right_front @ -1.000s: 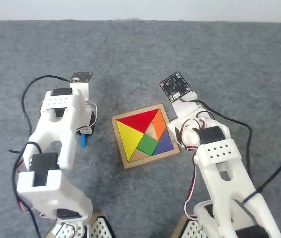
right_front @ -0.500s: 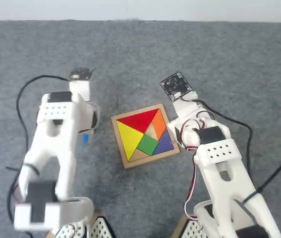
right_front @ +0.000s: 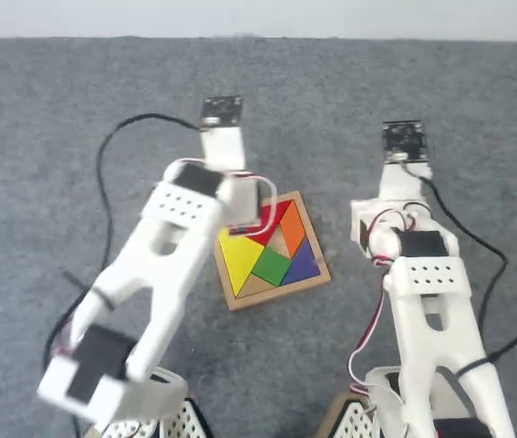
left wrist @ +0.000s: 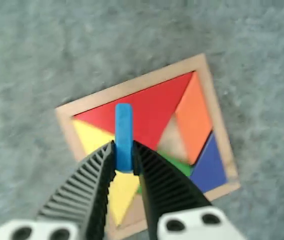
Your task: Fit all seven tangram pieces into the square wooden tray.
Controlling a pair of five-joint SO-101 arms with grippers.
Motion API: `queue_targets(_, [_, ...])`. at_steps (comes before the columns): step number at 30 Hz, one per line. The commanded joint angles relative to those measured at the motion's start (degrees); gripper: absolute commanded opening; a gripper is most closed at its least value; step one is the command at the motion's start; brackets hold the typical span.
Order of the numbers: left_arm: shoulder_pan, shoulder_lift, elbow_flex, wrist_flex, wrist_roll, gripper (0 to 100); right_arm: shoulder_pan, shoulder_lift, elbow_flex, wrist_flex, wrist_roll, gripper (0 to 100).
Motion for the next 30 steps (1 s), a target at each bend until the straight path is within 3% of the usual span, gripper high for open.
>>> queue_targets(1, [3.7, 6.0, -7.3, -1.3, 4.7, 1, 1.5, -2.9, -2.1, -1.2, -2.1, 2.4])
queue_targets(10, [10.5, 18.9, -16.9, -1.2, 10.3, 1, 1.6, -2.9, -2.1, -1.5, -2.2, 2.4])
queue_targets(22, [10.5, 25.4, -20.8, -0.7, 13.0, 1, 1.7, -2.9, -2.1, -1.5, -2.0, 2.4])
queue_targets(30, [10.4, 25.4, -20.9, 3.3, 12.9, 11, 1.5, -2.9, -2.1, -1.5, -1.8, 2.4])
